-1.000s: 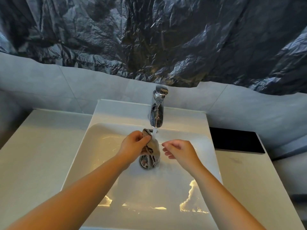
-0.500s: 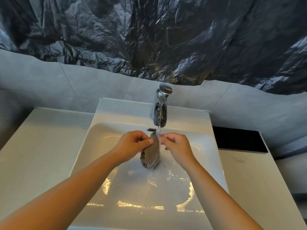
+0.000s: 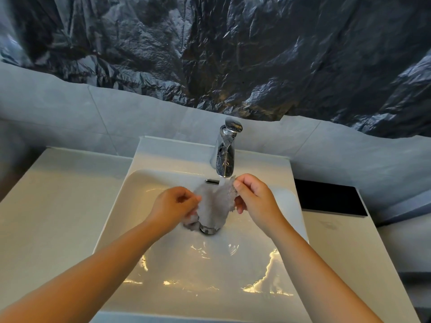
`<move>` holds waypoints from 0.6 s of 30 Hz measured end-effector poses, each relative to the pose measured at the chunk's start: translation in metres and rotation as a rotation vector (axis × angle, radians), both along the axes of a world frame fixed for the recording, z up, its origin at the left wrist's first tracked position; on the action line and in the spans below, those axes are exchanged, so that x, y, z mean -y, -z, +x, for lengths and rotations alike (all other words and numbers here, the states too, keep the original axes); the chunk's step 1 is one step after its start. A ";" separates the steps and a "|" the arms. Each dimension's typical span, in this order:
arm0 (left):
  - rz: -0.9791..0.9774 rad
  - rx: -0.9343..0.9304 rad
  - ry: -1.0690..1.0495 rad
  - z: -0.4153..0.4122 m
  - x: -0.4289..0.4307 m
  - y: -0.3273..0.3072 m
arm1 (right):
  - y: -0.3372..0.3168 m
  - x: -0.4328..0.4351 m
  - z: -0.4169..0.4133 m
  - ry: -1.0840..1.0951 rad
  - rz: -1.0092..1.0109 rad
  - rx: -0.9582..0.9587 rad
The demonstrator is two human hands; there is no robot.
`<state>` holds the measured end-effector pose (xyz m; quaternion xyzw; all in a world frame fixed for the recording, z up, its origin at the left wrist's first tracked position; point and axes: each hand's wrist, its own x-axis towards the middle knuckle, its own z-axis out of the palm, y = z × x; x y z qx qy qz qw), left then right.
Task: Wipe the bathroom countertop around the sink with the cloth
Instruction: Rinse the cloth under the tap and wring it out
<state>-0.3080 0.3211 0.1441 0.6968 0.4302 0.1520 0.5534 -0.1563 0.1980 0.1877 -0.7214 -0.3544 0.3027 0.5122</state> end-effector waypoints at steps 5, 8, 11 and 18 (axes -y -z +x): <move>0.047 -0.012 0.224 0.003 0.007 0.007 | -0.011 0.004 0.000 -0.012 0.016 -0.032; 0.071 0.065 0.359 0.010 0.009 0.001 | -0.017 0.008 0.003 -0.059 0.025 -0.101; 0.021 0.098 0.475 0.016 0.015 -0.010 | -0.023 0.013 0.007 -0.078 0.065 -0.319; 0.025 0.063 0.481 0.010 0.008 -0.014 | -0.041 0.025 0.017 0.058 0.005 -0.003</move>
